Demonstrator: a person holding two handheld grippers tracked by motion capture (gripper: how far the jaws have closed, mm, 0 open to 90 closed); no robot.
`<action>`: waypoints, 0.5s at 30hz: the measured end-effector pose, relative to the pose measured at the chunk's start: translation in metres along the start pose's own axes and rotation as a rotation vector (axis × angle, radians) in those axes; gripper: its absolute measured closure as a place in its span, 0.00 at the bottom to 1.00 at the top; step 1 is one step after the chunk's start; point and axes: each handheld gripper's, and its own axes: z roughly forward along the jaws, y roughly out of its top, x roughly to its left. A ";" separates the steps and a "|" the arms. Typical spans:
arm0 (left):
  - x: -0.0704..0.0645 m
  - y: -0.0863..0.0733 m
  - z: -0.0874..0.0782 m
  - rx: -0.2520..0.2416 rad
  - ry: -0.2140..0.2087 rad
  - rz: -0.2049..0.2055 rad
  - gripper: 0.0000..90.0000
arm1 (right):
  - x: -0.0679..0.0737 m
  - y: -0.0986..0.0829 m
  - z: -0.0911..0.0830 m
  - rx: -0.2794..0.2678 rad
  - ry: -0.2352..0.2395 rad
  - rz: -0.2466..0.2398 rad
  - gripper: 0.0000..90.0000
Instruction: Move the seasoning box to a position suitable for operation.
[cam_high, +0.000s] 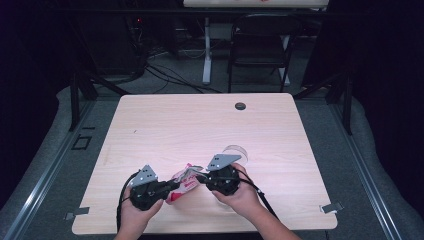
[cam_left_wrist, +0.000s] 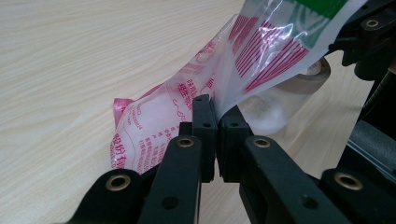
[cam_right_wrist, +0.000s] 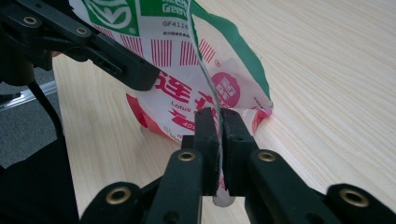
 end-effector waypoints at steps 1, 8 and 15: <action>0.000 0.000 0.000 0.001 0.000 -0.001 0.98 | 0.000 0.001 0.000 0.007 0.001 -0.005 0.99; 0.002 0.000 -0.001 0.003 0.003 -0.001 0.97 | 0.002 0.005 0.001 0.023 -0.003 -0.012 1.00; 0.003 -0.001 -0.001 -0.007 0.002 -0.008 0.95 | 0.006 0.006 0.000 0.019 -0.004 -0.019 1.00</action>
